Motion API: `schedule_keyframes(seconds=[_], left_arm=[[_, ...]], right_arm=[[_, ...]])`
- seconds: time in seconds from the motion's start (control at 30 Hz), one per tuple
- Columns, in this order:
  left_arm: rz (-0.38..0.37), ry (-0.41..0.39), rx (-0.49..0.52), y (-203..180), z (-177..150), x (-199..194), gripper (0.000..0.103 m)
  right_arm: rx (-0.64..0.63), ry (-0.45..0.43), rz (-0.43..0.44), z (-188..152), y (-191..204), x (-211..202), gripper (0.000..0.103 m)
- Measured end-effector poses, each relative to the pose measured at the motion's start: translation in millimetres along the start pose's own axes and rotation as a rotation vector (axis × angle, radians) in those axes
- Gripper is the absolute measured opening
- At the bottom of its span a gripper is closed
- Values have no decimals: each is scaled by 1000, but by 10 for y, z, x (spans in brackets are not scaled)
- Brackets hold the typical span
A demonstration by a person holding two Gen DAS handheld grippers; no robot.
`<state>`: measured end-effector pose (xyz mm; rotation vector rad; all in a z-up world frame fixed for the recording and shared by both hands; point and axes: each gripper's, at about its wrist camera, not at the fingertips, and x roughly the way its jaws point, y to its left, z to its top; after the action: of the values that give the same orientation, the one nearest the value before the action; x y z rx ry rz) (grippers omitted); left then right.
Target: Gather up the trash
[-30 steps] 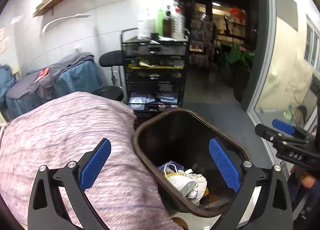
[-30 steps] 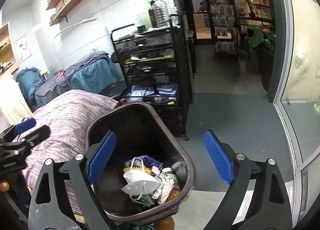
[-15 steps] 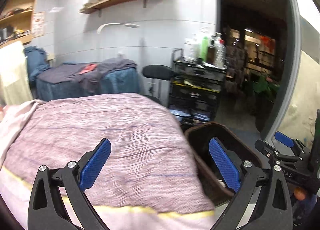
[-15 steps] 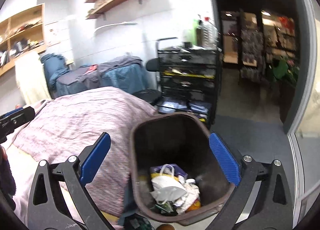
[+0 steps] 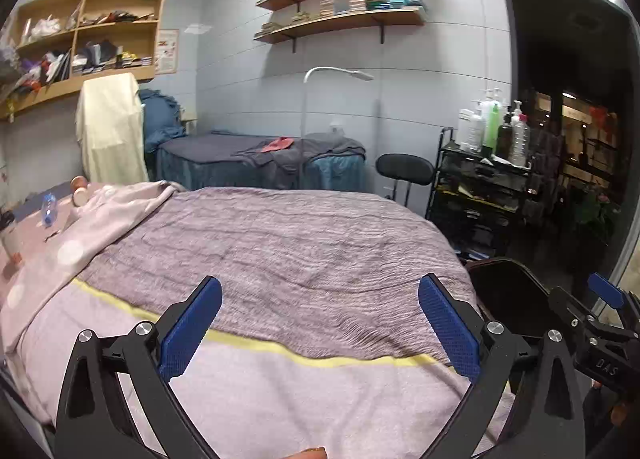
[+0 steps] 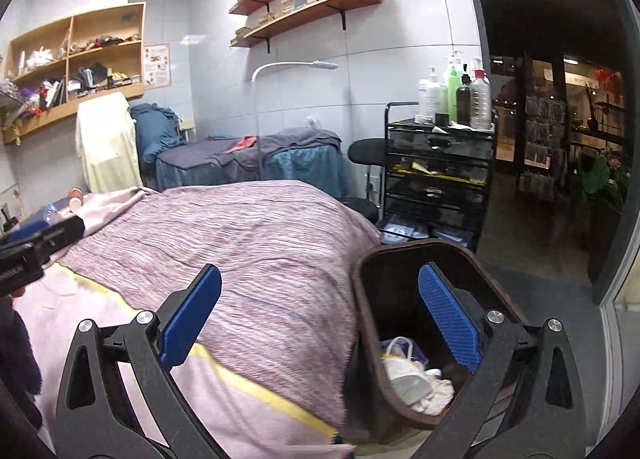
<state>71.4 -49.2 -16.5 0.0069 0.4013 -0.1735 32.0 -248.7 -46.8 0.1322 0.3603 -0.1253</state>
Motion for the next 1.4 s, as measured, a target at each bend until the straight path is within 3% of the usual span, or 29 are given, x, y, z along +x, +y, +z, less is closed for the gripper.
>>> schedule_keyframes(seconds=[0.5,1.4], left_arm=[[31,27,-19,97,-220,-188,97],[45,15,5,70,-206,-194,97]], right_arm=[[-48,24,56,-97,320,-201,97],[-37,31,58,-79,272,-195,97]])
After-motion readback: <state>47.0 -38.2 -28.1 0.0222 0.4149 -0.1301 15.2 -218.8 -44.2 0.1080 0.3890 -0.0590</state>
